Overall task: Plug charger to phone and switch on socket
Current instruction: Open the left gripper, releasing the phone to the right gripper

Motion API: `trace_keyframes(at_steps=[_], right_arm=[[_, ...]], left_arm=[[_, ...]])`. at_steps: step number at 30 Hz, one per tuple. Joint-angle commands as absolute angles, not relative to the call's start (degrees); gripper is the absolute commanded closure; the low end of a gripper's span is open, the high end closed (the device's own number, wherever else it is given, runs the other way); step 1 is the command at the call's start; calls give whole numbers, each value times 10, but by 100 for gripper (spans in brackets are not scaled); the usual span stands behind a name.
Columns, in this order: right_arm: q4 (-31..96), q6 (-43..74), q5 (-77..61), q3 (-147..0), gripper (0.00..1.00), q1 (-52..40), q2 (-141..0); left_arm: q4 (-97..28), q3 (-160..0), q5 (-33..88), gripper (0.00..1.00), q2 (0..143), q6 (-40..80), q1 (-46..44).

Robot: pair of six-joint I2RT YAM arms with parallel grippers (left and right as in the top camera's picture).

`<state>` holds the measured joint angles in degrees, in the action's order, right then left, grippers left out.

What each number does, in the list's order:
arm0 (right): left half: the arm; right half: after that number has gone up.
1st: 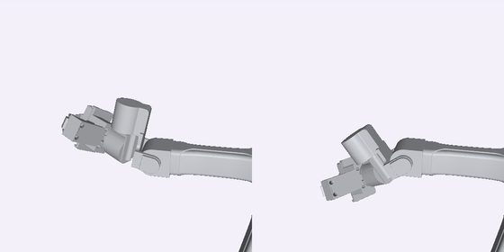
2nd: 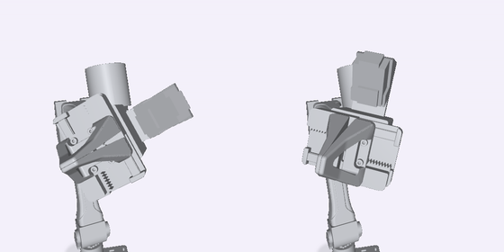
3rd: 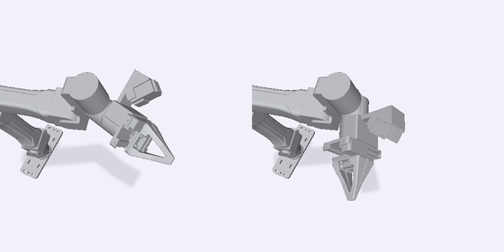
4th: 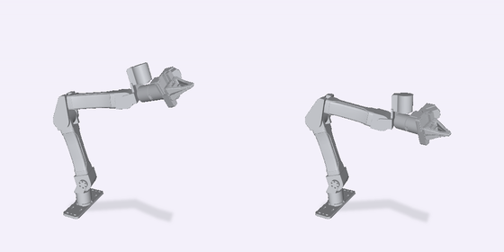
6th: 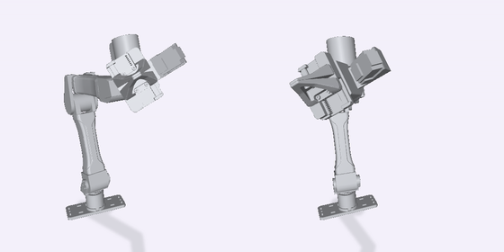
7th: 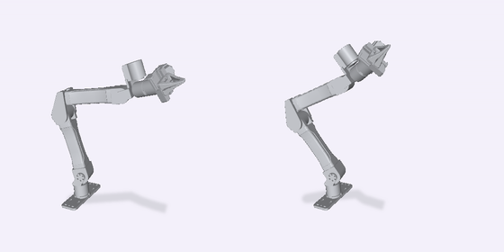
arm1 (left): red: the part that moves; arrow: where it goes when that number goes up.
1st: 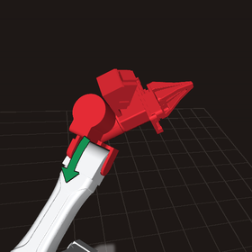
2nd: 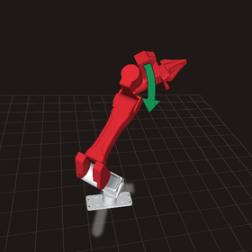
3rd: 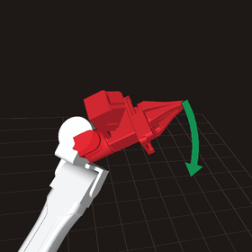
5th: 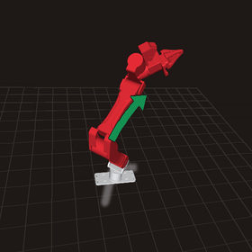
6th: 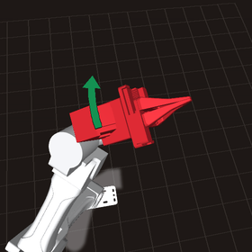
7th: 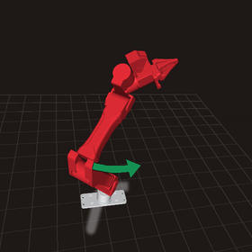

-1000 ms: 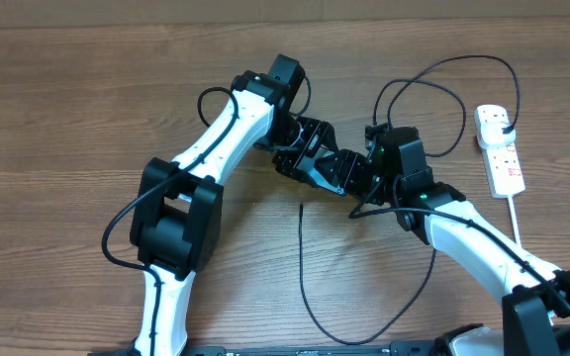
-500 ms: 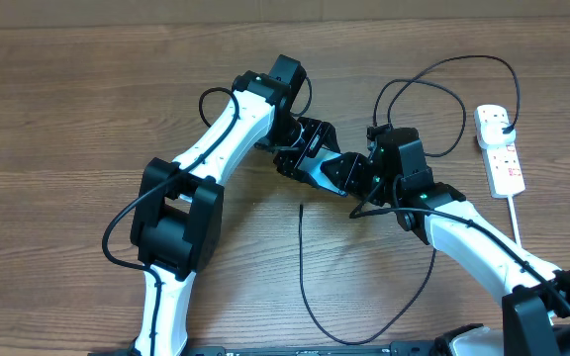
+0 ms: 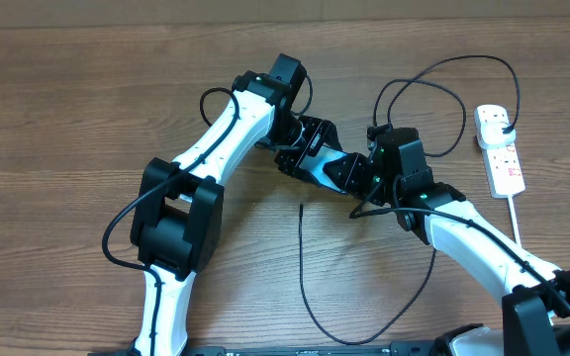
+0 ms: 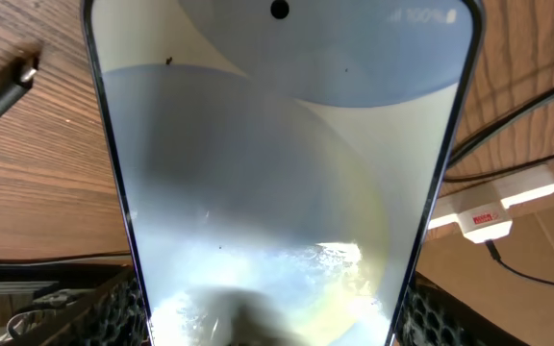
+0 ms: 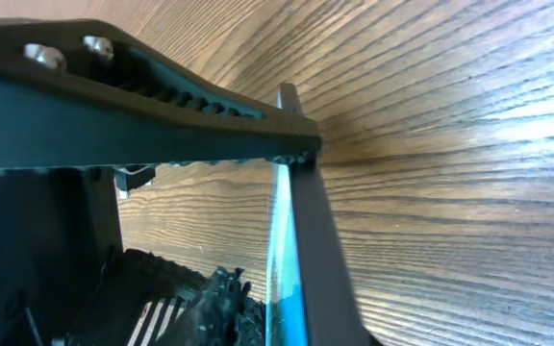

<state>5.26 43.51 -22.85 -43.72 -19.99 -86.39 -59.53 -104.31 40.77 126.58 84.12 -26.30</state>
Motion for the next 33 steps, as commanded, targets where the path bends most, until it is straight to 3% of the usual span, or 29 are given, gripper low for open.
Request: trace_keyframes(at_steps=[1, 19, 28, 29, 31, 32, 33], right_arm=[[51, 432, -225, -446, 79, -203, -864], [57, 432, -219, -446, 94, -203, -865], [57, 432, -218, -446, 96, -203, -865], [57, 432, -218, -446, 96, -203, -865], [57, 432, -219, -446, 96, -203, -865], [57, 432, -219, -446, 96, -203, -865], [57, 432, -219, -446, 96, -203, -865]], left_arm=[[-593, -1058, 435, 96, 1265, 854, -273], [-592, -1058, 429, 96, 1265, 853, -273], [-593, -1058, 429, 96, 1265, 853, -273], [-593, -1058, 428, 88, 1265, 853, -273], [-593, -1058, 421, 61, 1265, 849, -273], [-593, -1058, 416, 35, 1265, 846, -273], [-593, -1058, 413, 20, 1265, 842, -272]])
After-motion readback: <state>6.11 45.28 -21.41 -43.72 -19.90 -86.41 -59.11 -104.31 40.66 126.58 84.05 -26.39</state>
